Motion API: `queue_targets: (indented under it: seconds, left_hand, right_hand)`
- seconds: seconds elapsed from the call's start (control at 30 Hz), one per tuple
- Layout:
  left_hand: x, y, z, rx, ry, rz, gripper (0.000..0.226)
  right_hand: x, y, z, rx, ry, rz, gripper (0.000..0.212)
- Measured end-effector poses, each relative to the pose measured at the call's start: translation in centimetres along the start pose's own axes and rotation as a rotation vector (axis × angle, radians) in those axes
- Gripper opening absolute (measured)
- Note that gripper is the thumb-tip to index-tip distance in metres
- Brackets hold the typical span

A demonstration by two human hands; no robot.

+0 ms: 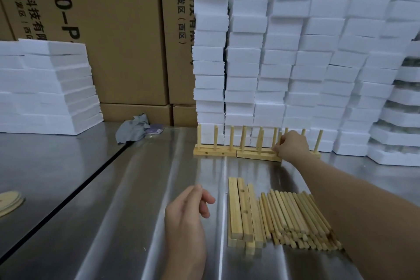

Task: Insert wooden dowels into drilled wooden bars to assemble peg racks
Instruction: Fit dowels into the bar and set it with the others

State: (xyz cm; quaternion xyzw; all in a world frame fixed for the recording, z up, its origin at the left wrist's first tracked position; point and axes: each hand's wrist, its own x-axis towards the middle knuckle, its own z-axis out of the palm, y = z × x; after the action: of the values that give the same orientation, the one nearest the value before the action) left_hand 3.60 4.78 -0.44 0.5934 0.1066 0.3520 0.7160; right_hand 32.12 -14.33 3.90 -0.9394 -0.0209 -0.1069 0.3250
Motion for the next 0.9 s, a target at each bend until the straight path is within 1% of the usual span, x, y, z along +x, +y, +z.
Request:
queue_targets:
  seconds: [0.13, 0.33, 0.9]
  left_hand:
    - [-0.10, 0.01, 0.01, 0.007, -0.007, 0.001, 0.039]
    - [-0.10, 0.00, -0.05, 0.014, -0.019, -0.002, 0.038]
    - [-0.27, 0.20, -0.15, 0.046, -0.057, -0.007, 0.038]
  right_hand:
    - [-0.14, 0.05, -0.09, -0.062, -0.018, 0.027, 0.027]
    - [0.11, 0.09, 0.23, -0.070, -0.005, 0.030, 0.009]
    - [0.72, 0.73, 0.71, -0.111, 0.013, 0.001, 0.007]
